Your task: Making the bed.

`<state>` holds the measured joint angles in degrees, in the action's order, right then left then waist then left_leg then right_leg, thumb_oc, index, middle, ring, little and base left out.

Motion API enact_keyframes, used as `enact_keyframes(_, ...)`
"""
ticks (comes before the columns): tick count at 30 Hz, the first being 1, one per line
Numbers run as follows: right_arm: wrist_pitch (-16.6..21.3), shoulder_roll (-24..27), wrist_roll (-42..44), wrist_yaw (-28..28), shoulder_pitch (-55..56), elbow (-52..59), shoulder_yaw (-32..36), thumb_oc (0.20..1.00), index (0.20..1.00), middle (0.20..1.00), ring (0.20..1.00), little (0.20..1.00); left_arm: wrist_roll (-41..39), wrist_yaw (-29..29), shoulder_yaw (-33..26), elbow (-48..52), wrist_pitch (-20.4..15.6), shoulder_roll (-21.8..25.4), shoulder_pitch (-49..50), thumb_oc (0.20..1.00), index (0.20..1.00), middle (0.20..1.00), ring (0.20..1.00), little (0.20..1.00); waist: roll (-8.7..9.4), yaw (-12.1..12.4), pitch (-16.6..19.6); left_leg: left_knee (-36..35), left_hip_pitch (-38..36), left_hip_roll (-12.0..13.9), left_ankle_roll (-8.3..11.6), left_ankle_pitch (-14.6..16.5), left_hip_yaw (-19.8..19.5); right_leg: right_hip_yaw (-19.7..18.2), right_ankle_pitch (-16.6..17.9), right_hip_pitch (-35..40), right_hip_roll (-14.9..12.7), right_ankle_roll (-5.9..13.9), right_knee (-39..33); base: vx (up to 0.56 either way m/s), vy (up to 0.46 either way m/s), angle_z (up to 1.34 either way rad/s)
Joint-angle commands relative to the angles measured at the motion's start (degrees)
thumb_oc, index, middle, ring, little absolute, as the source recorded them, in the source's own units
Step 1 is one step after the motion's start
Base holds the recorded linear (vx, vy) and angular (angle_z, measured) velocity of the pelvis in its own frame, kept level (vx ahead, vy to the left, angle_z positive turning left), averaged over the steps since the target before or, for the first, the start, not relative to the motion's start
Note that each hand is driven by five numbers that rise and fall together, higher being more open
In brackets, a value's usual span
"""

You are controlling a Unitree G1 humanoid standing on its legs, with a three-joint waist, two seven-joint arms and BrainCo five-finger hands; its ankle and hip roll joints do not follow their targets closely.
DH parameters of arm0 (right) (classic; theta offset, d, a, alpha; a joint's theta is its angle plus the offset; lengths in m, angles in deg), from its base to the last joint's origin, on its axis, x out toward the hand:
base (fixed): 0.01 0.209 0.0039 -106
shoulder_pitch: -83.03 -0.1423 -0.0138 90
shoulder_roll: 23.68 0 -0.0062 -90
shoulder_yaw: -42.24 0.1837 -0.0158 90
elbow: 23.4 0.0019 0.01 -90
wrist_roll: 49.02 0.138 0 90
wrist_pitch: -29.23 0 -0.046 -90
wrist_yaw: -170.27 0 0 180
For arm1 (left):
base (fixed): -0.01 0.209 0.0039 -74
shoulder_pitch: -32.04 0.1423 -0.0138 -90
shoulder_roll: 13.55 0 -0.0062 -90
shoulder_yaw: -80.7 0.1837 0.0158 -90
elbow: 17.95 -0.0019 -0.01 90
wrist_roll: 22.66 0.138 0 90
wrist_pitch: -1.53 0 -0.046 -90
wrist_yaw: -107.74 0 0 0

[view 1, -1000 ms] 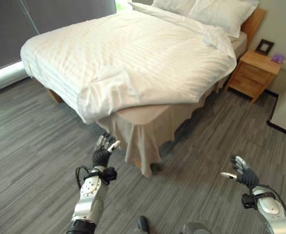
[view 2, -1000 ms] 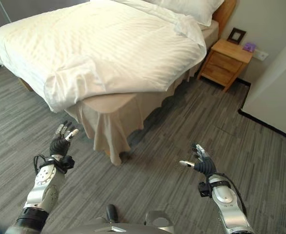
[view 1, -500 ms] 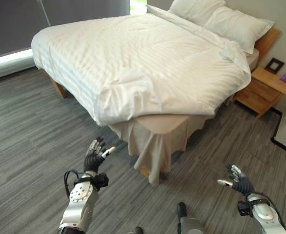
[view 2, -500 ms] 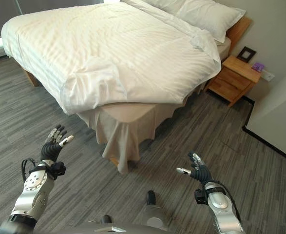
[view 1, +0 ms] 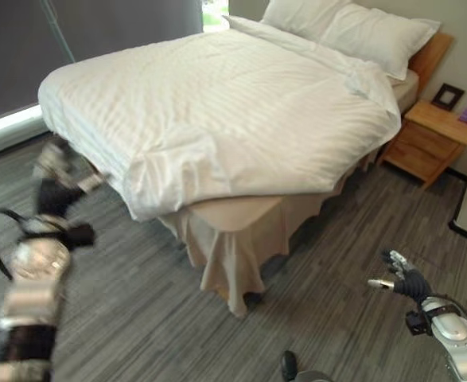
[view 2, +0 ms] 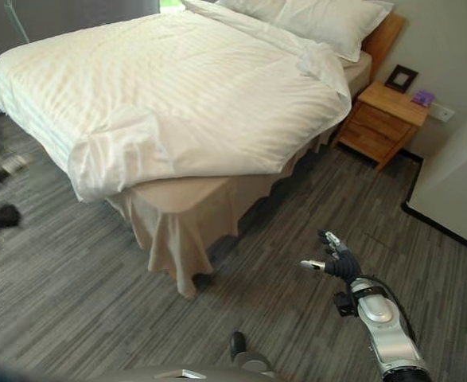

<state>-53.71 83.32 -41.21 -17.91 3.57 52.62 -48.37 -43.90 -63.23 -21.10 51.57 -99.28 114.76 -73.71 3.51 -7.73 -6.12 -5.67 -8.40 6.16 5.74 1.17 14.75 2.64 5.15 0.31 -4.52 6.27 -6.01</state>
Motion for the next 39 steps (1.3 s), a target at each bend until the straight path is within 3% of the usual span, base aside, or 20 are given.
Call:
enact_keyframes(1,2.7,3.4,3.1,-1.4,-2.6,3.4,-1.5,1.0,1.0,1.0,1.0,1.0,5.7,2.4,5.1,-6.4,-1.0,2.0,-9.2,1.0,1.0,1.0,1.0,1.0,-2.37,-2.2,-0.5,0.7,0.2,4.8,1.81,-3.8,0.5,1.0,1.4,-1.7,-2.0,3.25,3.3,-0.01,-0.031,-0.05)
enact_keyframes(4,2.7,3.8,3.7,-1.8,-1.8,4.0,-1.9,1.0,1.0,1.0,1.0,1.0,7.7,1.8,10.4,-14.6,0.0,6.1,-16.9,1.0,1.0,1.0,1.0,1.0,-3.01,-3.5,-1.3,0.7,1.8,5.1,2.23,-4.2,0.9,0.8,1.7,-4.0,-1.7,3.36,3.6,-0.04,-0.028,-0.08)
enact_keyframes(7,2.7,5.6,5.8,-1.9,-1.9,4.5,-3.0,1.0,1.0,1.0,1.0,1.0,3.7,0.3,19.8,-29.8,1.3,8.3,-32.1,1.0,1.0,1.0,1.0,1.0,-4.1,-6.0,-3.6,0.7,6.2,5.6,2.83,-5.4,0.9,0.0,2.4,-9.7,-1.3,3.31,4.4,-0.1,-0.008,-0.12)
enact_keyframes(12,2.2,7.0,6.7,-2.1,-1.8,5.6,-3.5,1.0,1.0,1.0,1.0,1.0,-0.9,1.1,23.3,-39.2,1.8,7.7,-42.4,1.0,1.0,1.0,1.0,1.0,-3.64,-7.2,-5.5,0.7,9.3,5.9,3.17,-6.1,1.1,-0.9,2.1,-15.1,-0.9,3.17,8.0,-0.02,-0.009,-0.04)
enact_keyframes(17,2.7,7.3,7.6,-1.3,-0.4,5.0,-2.0,1.0,1.0,1.0,1.0,1.0,-2.6,1.8,24.3,-41.7,2.1,8.4,-45.9,1.0,1.0,1.0,1.0,1.0,-3.95,-8.5,-6.6,0.7,9.1,6.3,3.16,-5.9,1.9,-2.7,-0.9,-18.1,-0.1,2.7,13.6,0.04,-0.009,-0.16)
enact_keyframes(20,2.8,7.5,6.7,-2.0,0.9,4.2,-2.4,1.0,1.0,1.0,1.0,1.0,-2.9,1.5,23.1,-40.9,1.9,8.3,-44.3,1.0,1.0,1.0,1.0,1.0,-3.98,-8.8,-6.5,1.5,6.8,6.9,3.83,-7.2,2.6,-3.7,-3.1,-17.2,1.1,1.2,14.7,0.08,-0.108,-0.04)
enact_keyframes(23,2.9,8.5,5.9,-2.2,1.3,3.6,-2.4,1.0,1.0,1.0,1.0,1.0,-2.9,0.8,22.4,-39.8,2.1,7.6,-43.0,1.0,1.0,1.0,1.0,1.0,-2.79,-7.9,-7.4,13.2,9.9,9.3,5.44,-9.8,1.3,-3.5,-3.5,-14.3,2.2,-1.18,13.8,0.06,-0.216,0.01)
enact_keyframes(24,2.8,9.0,6.0,-2.0,0.9,2.1,-2.5,1.0,1.0,1.0,1.0,1.0,-3.5,0.7,22.8,-39.7,2.0,7.7,-43.1,1.0,1.0,1.0,1.0,1.0,-0.84,-6.3,-8.3,18.2,12.0,9.3,4.79,-10.9,-2.7,-4.1,-3.9,-11.5,3.0,-2.43,13.5,0.14,-0.305,0.09)
enact_keyframes(26,2.9,8.8,6.0,-1.4,0.8,1.0,-2.3,1.0,1.0,1.0,1.0,1.0,-4.0,0.9,23.1,-39.5,1.8,7.6,-43.3,1.0,1.0,1.0,1.0,1.0,-0.11,-5.6,-8.4,17.0,13.3,8.6,4.04,-11.3,-3.6,-4.1,-4.0,-10.5,2.8,-2.45,13.2,0.09,-0.116,-0.27)
enact_keyframes(29,2.7,8.2,6.3,-0.7,2.2,-0.7,-0.4,1.0,1.0,1.0,1.0,1.0,-3.7,0.6,23.0,-39.6,2.1,6.0,-42.2,1.0,1.0,1.0,1.0,1.0,0.07,-4.7,-8.2,11.0,15.7,8.0,3.36,-11.1,-1.1,-4.1,-5.2,-6.4,2.0,-1.9,13.1,0.2,0.052,0.01)
enact_keyframes(30,2.6,8.5,6.0,-0.2,2.9,-2.0,0.6,1.0,1.0,1.0,1.0,1.0,-4.1,0.6,22.5,-39.5,2.1,5.3,-41.7,1.0,1.0,1.0,1.0,1.0,-0.5,-3.7,-8.0,6.5,18.8,7.2,3.63,-15.6,-1.3,-4.4,-6.2,-3.5,1.9,-2.03,12.6,0.27,0.138,0.35)
enact_keyframes(32,2.6,8.8,5.7,0.4,2.7,-2.9,1.1,1.0,1.0,1.0,1.0,1.0,-4.4,0.6,22.6,-39.3,1.9,5.3,-41.8,1.0,1.0,1.0,1.0,1.0,-0.77,-3.2,-8.3,5.1,19.7,6.8,3.63,-16.7,-1.4,-5.2,-6.9,-1.8,2.3,-2.05,12.5,0.19,0.105,0.07)
enact_keyframes(36,2.2,8.4,5.3,-0.1,3.5,-3.0,1.4,1.0,1.0,1.0,1.0,1.0,-3.8,0.4,20.8,-39.9,1.8,6.2,-39.1,1.0,1.0,1.0,1.0,1.0,-1.69,-3.6,-7.3,5.2,17.0,7.1,3.38,-14.6,0.3,-6.4,-7.8,0.4,1.5,-1.12,11.2,0.15,0.147,-0.5)
enact_keyframes(39,1.6,7.9,5.8,-0.9,3.7,-2.5,1.4,1.0,1.0,1.0,1.0,1.0,-4.4,0.7,21.3,-40.8,1.6,6.4,-41.2,1.0,1.0,1.0,1.0,1.0,-1.86,-3.8,-6.9,7.9,17.5,6.3,3.14,-12.8,0.8,-7.1,-7.0,1.3,-1.4,0.12,7.8,0.12,0.238,-0.45)
